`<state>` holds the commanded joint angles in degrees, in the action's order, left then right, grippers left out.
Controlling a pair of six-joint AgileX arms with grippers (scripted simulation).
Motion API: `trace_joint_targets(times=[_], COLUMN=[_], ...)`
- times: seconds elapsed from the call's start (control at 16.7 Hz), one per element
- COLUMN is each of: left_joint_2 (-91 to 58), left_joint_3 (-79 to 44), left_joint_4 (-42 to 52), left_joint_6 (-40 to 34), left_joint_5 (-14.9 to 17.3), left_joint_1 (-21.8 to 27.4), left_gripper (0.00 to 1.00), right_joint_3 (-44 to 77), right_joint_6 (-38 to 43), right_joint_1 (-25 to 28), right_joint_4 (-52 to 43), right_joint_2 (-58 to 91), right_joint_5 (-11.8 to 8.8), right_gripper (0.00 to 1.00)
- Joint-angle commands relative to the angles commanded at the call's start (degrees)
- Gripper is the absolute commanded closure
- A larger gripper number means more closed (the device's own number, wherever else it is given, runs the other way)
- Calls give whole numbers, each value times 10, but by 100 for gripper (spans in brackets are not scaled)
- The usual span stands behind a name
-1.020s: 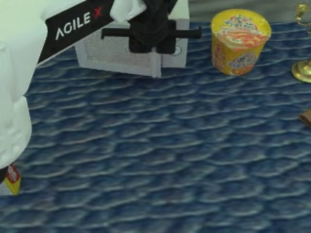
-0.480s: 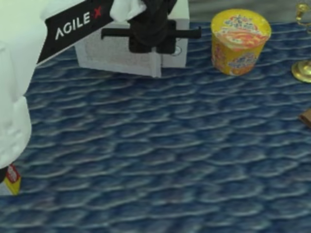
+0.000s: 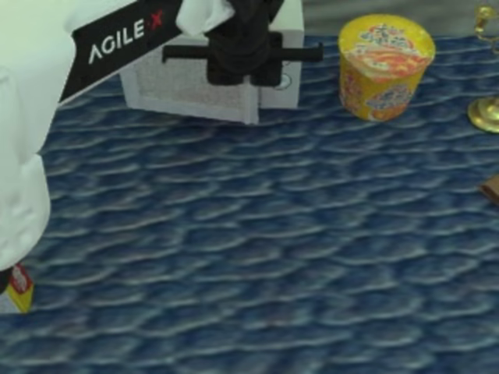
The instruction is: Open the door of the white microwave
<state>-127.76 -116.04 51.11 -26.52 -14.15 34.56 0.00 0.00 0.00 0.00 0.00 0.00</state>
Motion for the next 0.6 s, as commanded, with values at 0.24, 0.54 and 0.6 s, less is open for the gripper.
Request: trace_joint_targets(times=[0.24, 0.54, 0.6], left_joint_2=[19, 51, 53], left_joint_3=[27, 86, 87], left_joint_4=[-16, -42, -44], left_joint_6=[18, 52, 54], left_joint_5=[7, 22, 22], left_joint_1=[-3, -9, -10], left_gripper=[100, 100, 100], right_joint_3=[0, 0, 0], right_joint_6=[0, 0, 0], right_joint_1=[0, 0, 0], right_joint_4=[0, 0, 0], right_joint_2=[0, 0, 0], right_joint_5=[0, 0, 0], right_gripper=[0, 0, 0])
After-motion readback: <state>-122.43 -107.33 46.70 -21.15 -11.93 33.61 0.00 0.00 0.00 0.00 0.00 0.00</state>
